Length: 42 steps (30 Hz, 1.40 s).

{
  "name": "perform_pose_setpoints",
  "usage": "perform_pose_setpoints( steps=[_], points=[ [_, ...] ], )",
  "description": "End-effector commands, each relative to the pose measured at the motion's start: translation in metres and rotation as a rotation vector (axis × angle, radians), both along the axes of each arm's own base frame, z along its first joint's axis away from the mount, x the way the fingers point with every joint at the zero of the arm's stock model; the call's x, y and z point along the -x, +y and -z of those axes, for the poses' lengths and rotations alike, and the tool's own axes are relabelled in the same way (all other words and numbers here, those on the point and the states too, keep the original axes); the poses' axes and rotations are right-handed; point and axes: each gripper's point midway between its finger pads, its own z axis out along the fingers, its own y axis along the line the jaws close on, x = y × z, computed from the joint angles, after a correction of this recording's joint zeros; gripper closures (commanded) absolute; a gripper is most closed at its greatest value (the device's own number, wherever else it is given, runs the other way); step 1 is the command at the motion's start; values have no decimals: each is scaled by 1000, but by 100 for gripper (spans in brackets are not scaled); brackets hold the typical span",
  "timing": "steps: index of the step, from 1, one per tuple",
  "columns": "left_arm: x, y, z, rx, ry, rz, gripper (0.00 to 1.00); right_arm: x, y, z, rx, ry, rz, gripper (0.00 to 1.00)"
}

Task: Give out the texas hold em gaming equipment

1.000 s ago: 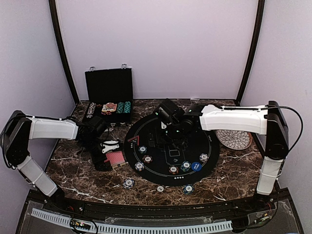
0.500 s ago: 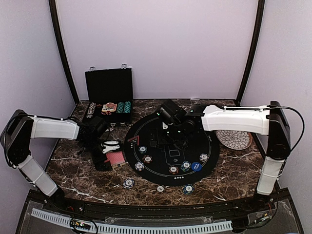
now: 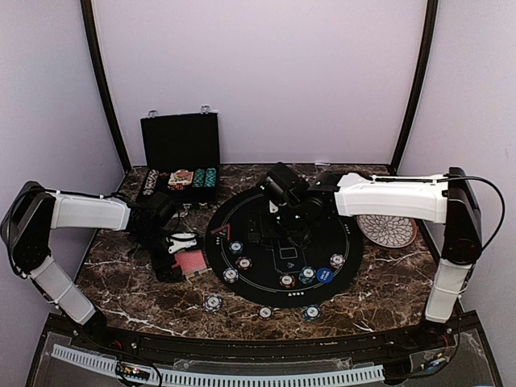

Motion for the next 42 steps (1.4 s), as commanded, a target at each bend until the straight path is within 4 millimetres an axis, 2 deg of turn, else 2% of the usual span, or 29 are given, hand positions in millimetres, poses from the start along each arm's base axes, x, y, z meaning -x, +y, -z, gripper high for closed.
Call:
perform_pose_setpoints(
  steps=[1, 6, 9, 11, 15, 27, 36, 42],
  points=[
    [5, 2, 0, -8, 34, 12, 4, -1, 1, -16, -35, -32, 4, 1],
    [4, 3, 1, -14, 34, 15, 11, 0, 1, -16, -38, -31, 2, 2],
    [3, 1, 0, -8, 35, 11, 12, 0, 1, -16, -37, -31, 2, 1],
    [3, 1, 0, -4, 37, 7, 10, 1, 1, -16, -38, -30, 0, 2],
    [4, -1, 1, 3, 46, 4, 1, 1, 1, -15, -37, -28, 0, 2],
    [-4, -1, 5, -9, 33, -1, 3, 2, 0, -15, -38, -27, 1, 2],
    [-1, 6, 12, -40, 26, 13, 24, 4, -3, -14, -41, -24, 7, 3],
    [-2, 4, 9, -32, 23, 6, 32, 4, -4, -14, -41, -26, 12, 3]
  ],
)
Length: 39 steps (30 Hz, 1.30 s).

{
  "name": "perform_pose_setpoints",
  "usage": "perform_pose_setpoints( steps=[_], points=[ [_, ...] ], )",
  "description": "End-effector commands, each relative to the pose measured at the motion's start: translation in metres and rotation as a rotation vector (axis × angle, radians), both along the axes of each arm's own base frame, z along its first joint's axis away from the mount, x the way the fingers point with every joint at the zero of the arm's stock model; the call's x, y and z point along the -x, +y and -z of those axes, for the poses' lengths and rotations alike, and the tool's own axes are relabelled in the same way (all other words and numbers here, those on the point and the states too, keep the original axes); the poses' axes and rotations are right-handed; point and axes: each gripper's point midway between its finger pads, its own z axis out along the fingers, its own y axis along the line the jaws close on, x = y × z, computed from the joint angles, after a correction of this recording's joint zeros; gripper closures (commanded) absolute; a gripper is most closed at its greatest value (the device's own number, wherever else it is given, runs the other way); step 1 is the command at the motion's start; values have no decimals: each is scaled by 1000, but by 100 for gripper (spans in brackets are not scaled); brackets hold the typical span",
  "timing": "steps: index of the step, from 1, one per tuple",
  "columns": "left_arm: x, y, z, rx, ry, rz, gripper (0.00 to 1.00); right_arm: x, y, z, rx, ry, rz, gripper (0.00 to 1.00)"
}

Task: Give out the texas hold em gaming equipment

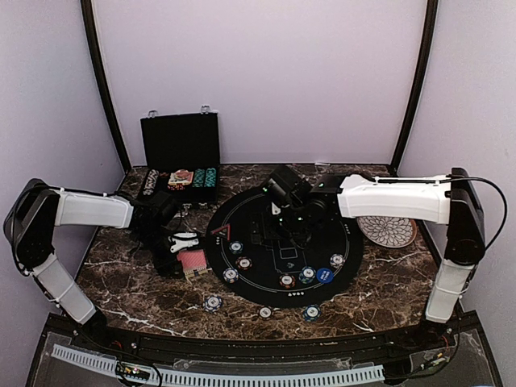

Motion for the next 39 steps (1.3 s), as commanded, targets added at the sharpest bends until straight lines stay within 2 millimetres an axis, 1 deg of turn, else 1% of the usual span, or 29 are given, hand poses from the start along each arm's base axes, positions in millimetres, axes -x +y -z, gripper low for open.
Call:
perform_pose_setpoints(
  steps=[1, 2, 3, 4, 5, 6, 7, 9, 13, 15, 16, 18, 22, 25, 29, 33, 37, 38, 39],
  points=[
    [0, 9, 6, -41, -1, -4, 37, 0, 1, -17, -47, -33, 10, 4],
    [0, 9, 6, -39, -2, -4, 39, 0, 1, -17, -48, -33, 10, 4],
    [0, 9, 4, -38, -5, -4, 45, 1, 0, -17, -45, -33, 10, 4],
    [0, 8, 4, -35, -7, -3, 48, 1, 0, -17, -45, -32, 12, 4],
    [0, 8, 1, -29, -13, -3, 57, 1, -1, -17, -46, -31, 13, 4],
    [-1, 7, -1, -25, -17, -3, 60, 1, -1, -17, -47, -32, 16, 4],
    [-2, 6, -4, -14, -28, -3, 67, 1, -1, -17, -47, -31, 17, 4],
    [-3, 5, -9, -4, -43, 1, 74, 1, -1, -18, -50, -32, 18, 4],
    [-2, 7, -10, -14, -45, 0, 82, 1, 0, -18, -56, -32, 17, 4],
    [-1, 9, -8, -21, -45, 3, 89, 0, 1, -18, -61, -31, 20, 4],
    [-1, 8, -9, -19, -50, 4, 96, 0, 1, -18, -62, -32, 21, 4],
    [-1, 7, -11, -11, -53, 3, 100, 0, 1, -18, -64, -30, 21, 4],
    [-2, 2, -22, 26, -60, 3, 100, 1, 3, -19, -75, -27, 21, 4],
    [-5, -4, -34, 56, -68, 3, 100, 1, 6, -22, -96, -24, 18, 4],
    [-2, -13, -49, 102, -55, 11, 100, 1, 15, -26, -156, -7, 2, 3],
    [5, -19, -61, 134, -29, 24, 100, 3, 32, -35, -263, 28, -37, 2],
    [11, -28, -74, 176, -13, 41, 100, 6, 53, -48, -402, 71, -95, 1],
    [11, -31, -81, 188, -22, 51, 100, 7, 59, -52, -440, 84, -111, 2],
    [15, -33, -83, 193, -9, 60, 100, 8, 65, -55, -472, 96, -128, 1]
  ],
)
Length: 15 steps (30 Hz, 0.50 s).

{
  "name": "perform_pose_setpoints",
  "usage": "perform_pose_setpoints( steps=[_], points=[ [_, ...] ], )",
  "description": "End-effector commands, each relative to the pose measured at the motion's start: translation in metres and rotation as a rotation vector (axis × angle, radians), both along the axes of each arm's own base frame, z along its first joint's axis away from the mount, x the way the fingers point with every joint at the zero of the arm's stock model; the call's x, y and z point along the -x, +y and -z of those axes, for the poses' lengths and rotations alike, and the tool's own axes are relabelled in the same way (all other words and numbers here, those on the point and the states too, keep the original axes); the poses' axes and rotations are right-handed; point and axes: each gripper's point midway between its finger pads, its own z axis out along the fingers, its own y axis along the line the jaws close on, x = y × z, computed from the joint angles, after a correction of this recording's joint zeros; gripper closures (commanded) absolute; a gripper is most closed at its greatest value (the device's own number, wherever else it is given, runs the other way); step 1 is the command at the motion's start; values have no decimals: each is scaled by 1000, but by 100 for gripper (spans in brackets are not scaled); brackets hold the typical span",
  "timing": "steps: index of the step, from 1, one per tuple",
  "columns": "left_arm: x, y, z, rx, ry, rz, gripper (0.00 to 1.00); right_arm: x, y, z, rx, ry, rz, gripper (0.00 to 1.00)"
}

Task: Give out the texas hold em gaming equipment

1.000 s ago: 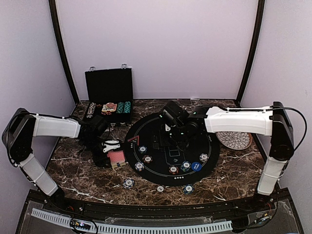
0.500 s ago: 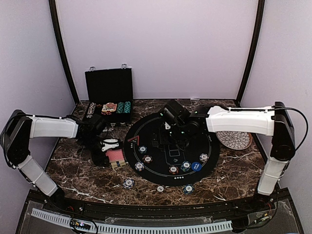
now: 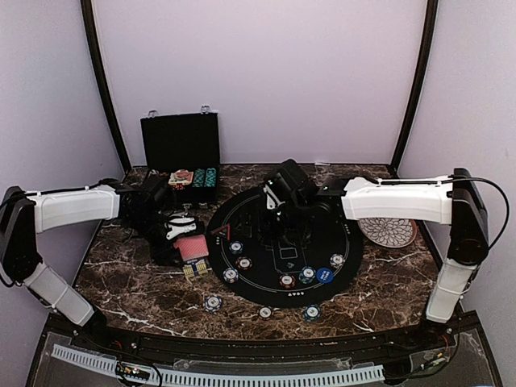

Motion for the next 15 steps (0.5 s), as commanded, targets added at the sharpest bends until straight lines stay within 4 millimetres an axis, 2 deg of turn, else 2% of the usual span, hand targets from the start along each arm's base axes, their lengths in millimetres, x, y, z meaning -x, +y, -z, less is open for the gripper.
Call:
perform_pose_setpoints(
  steps=[1, 9, 15],
  points=[
    [12, -17, -35, 84, 6, 50, 100, 3, 35, -38, -245, 31, -89, 2],
    [13, -35, -67, 118, -30, 102, 100, 8, 68, -46, -383, 102, -177, 1],
    [15, -41, -75, 129, -35, 118, 100, 13, 78, -50, -440, 135, -212, 5]
  ],
)
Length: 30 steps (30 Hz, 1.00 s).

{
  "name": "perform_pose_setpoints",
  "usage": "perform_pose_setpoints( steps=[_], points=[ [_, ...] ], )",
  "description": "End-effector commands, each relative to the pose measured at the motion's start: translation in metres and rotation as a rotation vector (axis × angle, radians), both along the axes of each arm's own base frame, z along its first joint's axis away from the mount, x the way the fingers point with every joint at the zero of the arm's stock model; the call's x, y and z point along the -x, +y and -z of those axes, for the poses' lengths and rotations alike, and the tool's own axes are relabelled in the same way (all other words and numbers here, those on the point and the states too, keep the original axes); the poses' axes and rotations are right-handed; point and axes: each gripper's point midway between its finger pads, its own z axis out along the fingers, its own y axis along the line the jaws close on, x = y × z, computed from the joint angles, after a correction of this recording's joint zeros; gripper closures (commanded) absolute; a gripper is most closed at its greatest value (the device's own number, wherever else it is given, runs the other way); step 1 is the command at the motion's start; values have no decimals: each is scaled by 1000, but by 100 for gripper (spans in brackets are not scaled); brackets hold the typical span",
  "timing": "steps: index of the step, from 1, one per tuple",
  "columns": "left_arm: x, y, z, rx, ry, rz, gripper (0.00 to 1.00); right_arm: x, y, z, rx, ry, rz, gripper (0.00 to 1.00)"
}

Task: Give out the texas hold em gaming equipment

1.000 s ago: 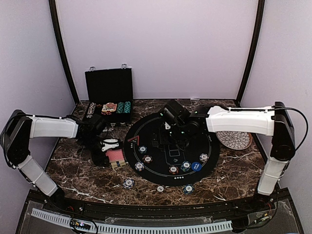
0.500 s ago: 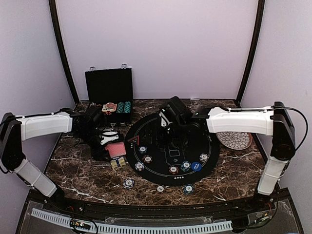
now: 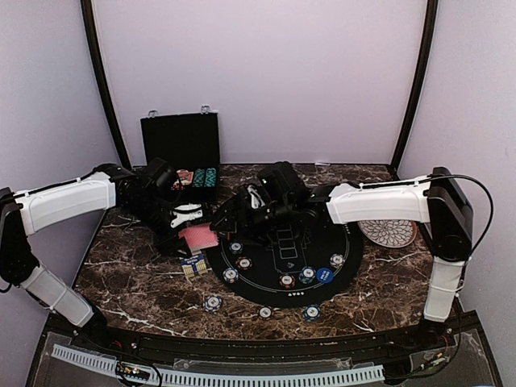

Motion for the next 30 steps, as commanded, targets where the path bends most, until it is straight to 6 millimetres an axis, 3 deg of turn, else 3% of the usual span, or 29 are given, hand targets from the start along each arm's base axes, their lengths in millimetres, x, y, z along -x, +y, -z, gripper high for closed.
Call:
perform_pose_setpoints(
  steps=[1, 17, 30],
  points=[
    [9, -7, -22, 42, -10, 27, 100, 0, 19, -33, -141, -5, -49, 6],
    [14, -20, -46, 101, -12, 58, 100, 7, 29, -27, -202, 65, -89, 19],
    [19, -28, -63, 137, -25, 78, 100, 4, 37, -33, -293, 116, -103, 26]
  ],
)
